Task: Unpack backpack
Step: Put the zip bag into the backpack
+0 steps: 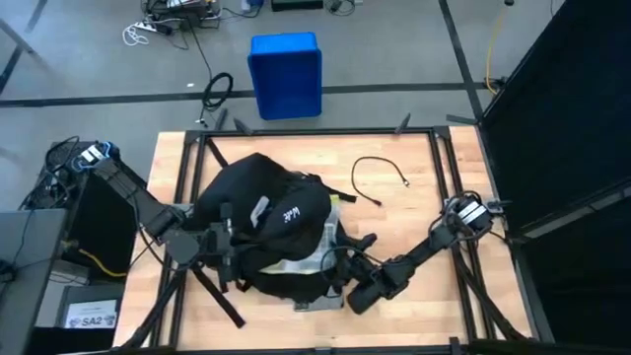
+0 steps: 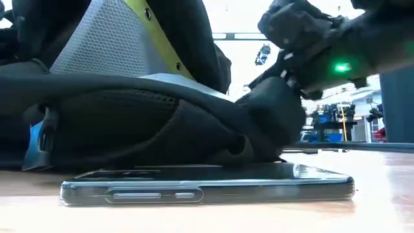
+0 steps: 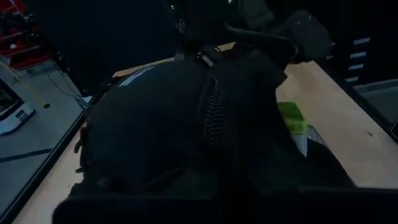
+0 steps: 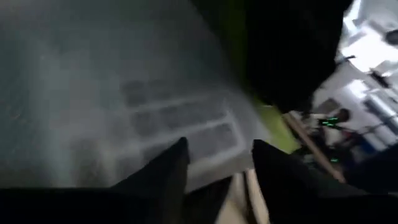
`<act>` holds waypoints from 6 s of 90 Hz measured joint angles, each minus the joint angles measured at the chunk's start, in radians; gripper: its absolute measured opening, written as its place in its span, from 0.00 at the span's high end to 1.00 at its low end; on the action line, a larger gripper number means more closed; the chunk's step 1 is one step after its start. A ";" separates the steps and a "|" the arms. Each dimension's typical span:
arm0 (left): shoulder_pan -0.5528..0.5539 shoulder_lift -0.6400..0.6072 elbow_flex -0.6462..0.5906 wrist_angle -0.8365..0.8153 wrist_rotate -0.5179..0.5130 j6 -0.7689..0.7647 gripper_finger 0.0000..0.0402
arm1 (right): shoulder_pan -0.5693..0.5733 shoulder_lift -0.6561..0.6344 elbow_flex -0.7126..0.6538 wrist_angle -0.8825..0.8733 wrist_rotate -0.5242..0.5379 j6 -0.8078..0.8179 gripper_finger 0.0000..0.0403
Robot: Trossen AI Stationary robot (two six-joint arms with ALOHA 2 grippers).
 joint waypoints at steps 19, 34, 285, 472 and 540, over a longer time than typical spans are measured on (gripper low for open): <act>0.000 0.000 0.000 -0.004 -0.002 0.001 1.00 | -0.020 -0.014 0.003 0.230 0.035 -0.250 0.32; 0.000 0.000 0.000 -0.005 0.000 0.000 1.00 | -0.047 -0.017 0.005 0.429 -0.055 -0.378 0.25; 0.000 0.003 0.095 0.195 -0.518 0.445 0.33 | -0.042 -0.350 0.002 0.725 0.029 -0.936 1.00; -0.075 0.823 0.608 -0.456 0.116 0.068 0.99 | -0.119 -0.384 0.003 0.737 -0.052 -1.061 1.00; -0.180 0.292 0.713 -0.648 -0.131 0.213 1.00 | -0.171 -0.725 0.003 0.813 -0.374 -1.085 1.00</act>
